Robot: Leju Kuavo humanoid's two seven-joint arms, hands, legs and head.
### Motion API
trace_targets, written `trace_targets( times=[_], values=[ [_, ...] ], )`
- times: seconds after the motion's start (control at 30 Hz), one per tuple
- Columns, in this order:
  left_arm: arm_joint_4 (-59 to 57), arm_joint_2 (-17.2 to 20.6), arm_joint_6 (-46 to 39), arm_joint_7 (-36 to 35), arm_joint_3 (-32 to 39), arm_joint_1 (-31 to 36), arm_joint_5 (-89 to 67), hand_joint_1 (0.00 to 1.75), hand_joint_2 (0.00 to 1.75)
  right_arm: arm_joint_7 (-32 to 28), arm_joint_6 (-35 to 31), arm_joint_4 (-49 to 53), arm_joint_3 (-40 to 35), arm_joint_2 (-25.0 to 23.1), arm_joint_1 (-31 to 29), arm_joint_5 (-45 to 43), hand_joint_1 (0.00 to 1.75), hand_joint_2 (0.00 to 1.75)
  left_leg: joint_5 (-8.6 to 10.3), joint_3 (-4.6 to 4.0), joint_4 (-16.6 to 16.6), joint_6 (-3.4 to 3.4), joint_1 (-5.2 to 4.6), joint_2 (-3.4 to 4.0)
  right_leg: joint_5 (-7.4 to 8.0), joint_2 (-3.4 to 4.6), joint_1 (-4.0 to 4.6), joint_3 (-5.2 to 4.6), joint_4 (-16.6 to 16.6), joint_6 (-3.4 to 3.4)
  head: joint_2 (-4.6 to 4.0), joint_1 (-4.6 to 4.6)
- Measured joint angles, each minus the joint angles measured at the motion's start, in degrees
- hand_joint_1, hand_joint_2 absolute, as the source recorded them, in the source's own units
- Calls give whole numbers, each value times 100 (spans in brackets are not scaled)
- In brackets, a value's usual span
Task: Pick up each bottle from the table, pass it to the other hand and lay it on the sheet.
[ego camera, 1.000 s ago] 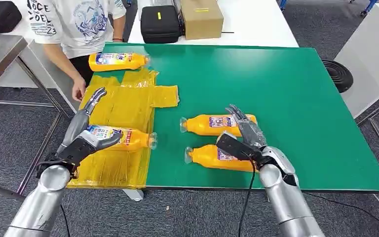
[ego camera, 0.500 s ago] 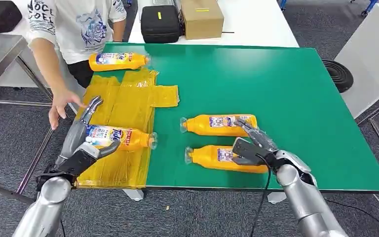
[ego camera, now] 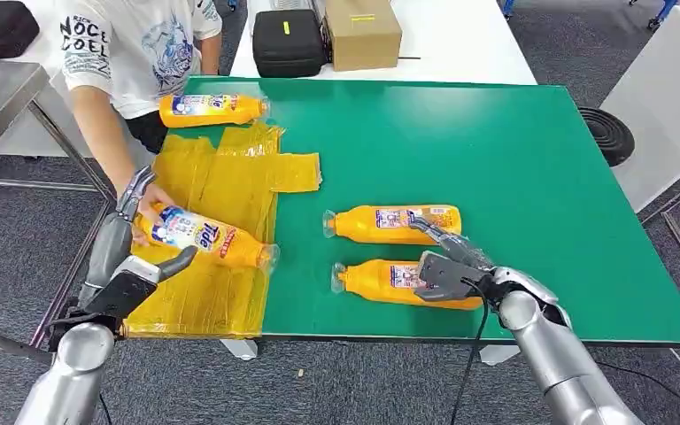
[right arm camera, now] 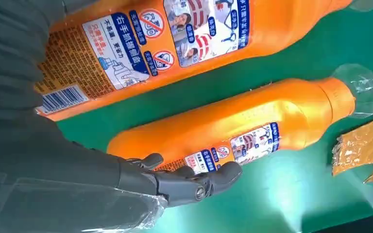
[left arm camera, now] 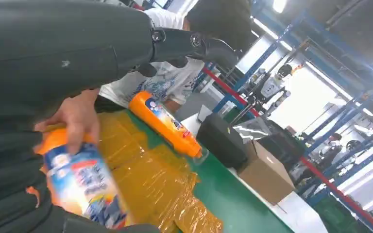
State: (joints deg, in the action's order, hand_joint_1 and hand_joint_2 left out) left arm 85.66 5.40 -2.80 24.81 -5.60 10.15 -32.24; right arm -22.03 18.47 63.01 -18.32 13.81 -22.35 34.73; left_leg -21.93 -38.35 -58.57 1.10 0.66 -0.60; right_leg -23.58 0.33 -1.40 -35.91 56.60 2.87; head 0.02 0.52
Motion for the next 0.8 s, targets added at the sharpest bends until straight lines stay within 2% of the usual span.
trace_targets(
  times=[0.43,0.8],
  values=[
    [225,-7,-96,-68,284,-25,55,0,175,236,-122,383,-343,111,-40,2,0,175,0,2,0,0,1,0,0,0,1,-1,0,0,0,2],
    [323,-2,-22,-111,426,-239,79,0,175,717,-367,1126,-361,293,1104,217,0,175,-11,8,1,-9,3,0,-8,-2,2,-2,-3,-4,0,2]
  ],
)
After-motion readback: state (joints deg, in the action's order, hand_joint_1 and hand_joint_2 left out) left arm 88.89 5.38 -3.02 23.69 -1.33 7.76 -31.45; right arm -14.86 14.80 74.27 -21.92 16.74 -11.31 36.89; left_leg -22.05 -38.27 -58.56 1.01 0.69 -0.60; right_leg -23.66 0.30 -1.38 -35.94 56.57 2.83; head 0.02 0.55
